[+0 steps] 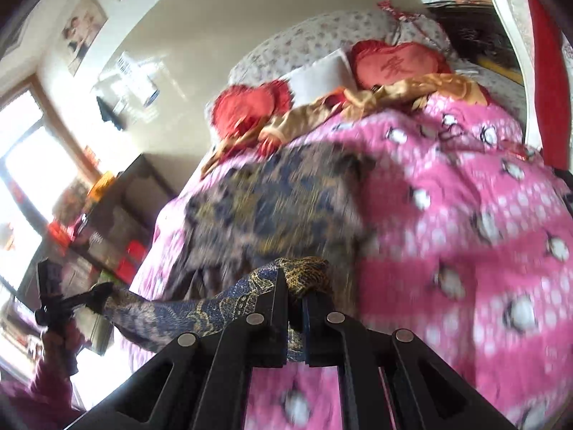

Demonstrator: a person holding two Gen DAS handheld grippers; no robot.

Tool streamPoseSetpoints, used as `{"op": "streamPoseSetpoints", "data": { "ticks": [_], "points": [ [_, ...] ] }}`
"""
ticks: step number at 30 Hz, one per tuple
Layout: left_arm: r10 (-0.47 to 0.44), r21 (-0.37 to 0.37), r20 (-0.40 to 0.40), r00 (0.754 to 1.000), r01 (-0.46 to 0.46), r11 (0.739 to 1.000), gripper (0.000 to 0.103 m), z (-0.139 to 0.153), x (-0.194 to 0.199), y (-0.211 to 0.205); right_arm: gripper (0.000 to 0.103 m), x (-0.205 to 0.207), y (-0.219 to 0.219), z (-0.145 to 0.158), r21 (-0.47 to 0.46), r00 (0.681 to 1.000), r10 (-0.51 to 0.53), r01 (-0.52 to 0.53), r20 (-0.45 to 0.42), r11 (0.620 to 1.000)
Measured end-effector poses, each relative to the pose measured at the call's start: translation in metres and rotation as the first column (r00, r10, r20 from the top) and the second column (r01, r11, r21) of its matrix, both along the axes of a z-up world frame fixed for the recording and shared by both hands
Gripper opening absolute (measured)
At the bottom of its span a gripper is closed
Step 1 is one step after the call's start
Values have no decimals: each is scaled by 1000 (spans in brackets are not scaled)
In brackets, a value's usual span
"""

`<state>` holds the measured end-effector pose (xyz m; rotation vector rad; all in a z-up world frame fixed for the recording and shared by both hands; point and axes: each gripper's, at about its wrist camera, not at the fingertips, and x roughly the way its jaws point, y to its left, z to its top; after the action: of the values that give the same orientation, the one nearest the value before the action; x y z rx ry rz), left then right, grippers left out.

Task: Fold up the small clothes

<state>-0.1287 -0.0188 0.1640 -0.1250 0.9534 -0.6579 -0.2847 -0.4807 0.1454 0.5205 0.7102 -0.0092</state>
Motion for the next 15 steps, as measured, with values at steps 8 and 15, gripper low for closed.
{"op": "streamPoseSetpoints", "data": {
  "ticks": [8,15],
  "points": [
    [57,38,31,998,-59,998,5,1,91,-46,5,91,-32,3,-29,999,-32,31,-15,999],
    [87,87,8,996,-87,992,5,-20,158,-79,5,157,-60,-11,-45,996,-73,71,-53,996]
  ]
}}
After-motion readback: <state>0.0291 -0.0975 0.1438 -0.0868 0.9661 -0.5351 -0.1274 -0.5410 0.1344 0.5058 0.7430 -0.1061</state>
